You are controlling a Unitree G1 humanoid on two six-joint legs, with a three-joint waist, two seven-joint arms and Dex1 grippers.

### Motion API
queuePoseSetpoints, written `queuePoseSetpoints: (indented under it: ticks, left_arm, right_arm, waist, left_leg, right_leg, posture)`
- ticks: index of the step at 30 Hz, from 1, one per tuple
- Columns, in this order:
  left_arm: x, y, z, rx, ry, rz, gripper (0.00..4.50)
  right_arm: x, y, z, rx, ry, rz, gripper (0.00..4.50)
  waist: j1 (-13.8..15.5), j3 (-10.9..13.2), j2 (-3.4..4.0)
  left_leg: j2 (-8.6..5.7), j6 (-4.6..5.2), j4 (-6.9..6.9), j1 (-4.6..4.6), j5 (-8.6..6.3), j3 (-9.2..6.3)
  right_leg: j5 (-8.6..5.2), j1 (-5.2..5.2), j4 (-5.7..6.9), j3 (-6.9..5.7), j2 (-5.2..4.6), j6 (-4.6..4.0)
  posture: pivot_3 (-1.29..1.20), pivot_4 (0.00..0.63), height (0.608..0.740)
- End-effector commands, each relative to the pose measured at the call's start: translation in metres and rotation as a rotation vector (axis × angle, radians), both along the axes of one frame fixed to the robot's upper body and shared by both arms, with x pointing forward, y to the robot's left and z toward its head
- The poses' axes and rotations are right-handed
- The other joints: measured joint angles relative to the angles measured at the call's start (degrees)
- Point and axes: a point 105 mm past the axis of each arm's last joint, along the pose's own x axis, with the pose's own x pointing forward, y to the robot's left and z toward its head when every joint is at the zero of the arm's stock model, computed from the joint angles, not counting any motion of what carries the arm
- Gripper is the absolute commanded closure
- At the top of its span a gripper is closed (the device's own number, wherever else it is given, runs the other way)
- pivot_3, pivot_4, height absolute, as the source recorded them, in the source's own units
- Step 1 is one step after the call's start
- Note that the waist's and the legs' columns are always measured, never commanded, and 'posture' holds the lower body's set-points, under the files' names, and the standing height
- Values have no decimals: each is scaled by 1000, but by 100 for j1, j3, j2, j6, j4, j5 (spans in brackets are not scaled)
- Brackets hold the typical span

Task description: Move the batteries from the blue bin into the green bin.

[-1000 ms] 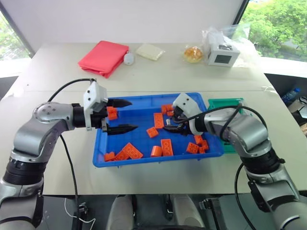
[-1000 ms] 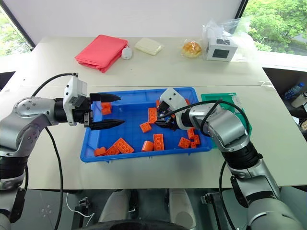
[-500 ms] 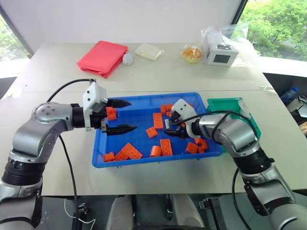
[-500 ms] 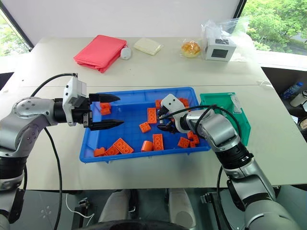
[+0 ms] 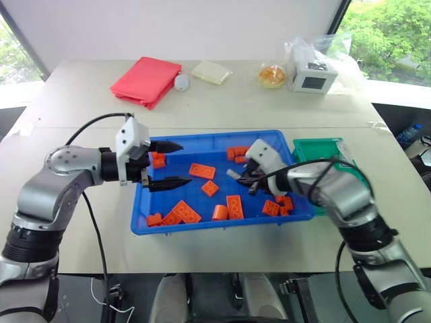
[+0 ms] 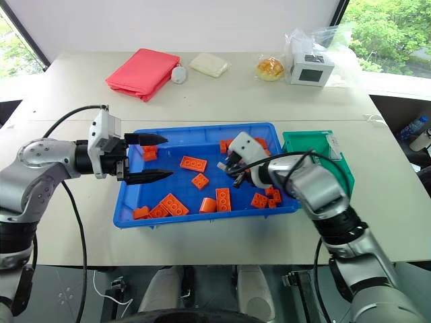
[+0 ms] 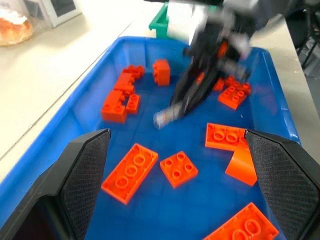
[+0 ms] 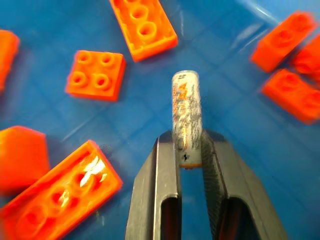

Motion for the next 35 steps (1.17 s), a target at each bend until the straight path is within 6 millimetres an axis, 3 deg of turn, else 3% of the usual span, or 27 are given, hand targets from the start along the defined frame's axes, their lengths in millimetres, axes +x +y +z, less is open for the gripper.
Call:
queuePoseSetpoints:
  ticks: [1, 6, 10, 13, 17, 21, 24, 26, 30, 32, 35]
  left_arm:
    - [-1, 1, 8, -8, -50, -3, 0]
    - [5, 6, -2, -1, -38, 20, 0]
    - [10, 2, -4, -10, -32, 14, 0]
    - [13, -1, -3, -14, -33, 1, 0]
    - [17, -1, 0, -4, -44, -9, 0]
    - [19, 4, 5, 15, -58, -13, 0]
    - [15, 18, 13, 45, -54, -9, 0]
    - [7, 40, 21, 89, -31, -8, 0]
    - [1, 76, 31, 165, 10, 33, 0]
    - [2, 89, 36, 179, 13, 70, 0]
    - [-1, 98, 39, 196, -10, 87, 0]
  right_arm:
    - [-14, -34, 51, 80, -87, -73, 4440]
    - [-22, -97, 83, 147, -85, -299, 4440]
    - [-32, -137, 80, 85, -79, -423, 4440]
    - [-37, -150, 70, 58, -62, -463, 4440]
    - [-32, -155, 64, 21, -96, -479, 2428]
    - [-30, -159, 71, -28, -162, -412, 360]
    - [-36, -171, 84, -149, -268, -246, 360]
    - [-45, -189, 90, -238, -288, -121, 360]
    - [-59, -220, 91, -322, -208, 1, 360]
    - [-69, -224, 91, -298, -130, 67, 360]
    - [-67, -224, 94, -267, -130, 95, 360]
  waist:
    - [8, 0, -1]
    - [-13, 0, 0]
    - [-11, 0, -1]
    - [-18, 0, -2]
    - [-52, 0, -1]
    - [-31, 0, -1]
    - [-25, 1, -1]
    - [-26, 3, -3]
    - [-46, 4, 3]
    - [-44, 4, 6]
    - [-44, 4, 6]
  left_leg:
    - [-1, 0, 0, 0, 0, -1]
    - [-1, 0, 0, 5, 0, -1]
    - [-1, 2, -5, 5, -1, -3]
    - [-1, 2, -5, 6, -1, -3]
    - [-1, 2, -3, 9, -1, 3]
    - [-2, 2, -3, 9, -1, 0]
    - [-2, 3, -5, 5, -2, 1]
    - [-3, 6, -5, 6, -3, 2]
    - [-2, 6, -7, 12, -4, 8]
    - [-1, 6, -7, 18, -4, 11]
    - [1, 6, -4, 19, -3, 11]
  right_leg:
    - [-1, 1, -1, 0, -1, -1]
    - [-8, 6, -4, 0, 0, -15]
    - [-8, 5, -5, 0, 1, -14]
    - [-8, 6, -6, 1, 2, -13]
    - [-6, 4, -4, 8, 2, -11]
    - [-4, 6, -4, 7, 3, -4]
    - [-6, 3, -6, 6, 2, -3]
    - [-8, 4, -8, 5, 3, 1]
    - [-14, 4, -8, 5, 2, -6]
    - [-15, 9, -7, 5, 0, -9]
    - [-14, 9, -6, 5, 0, -11]
  posture:
    - [0, 150, 736]
    - [0, 150, 736]
    - [0, 150, 736]
    - [0, 150, 736]
    - [0, 150, 736]
    - [0, 150, 736]
    - [0, 150, 736]
    - [0, 150, 736]
    - [0, 150, 736]
    - [0, 150, 736]
    - [0, 150, 736]
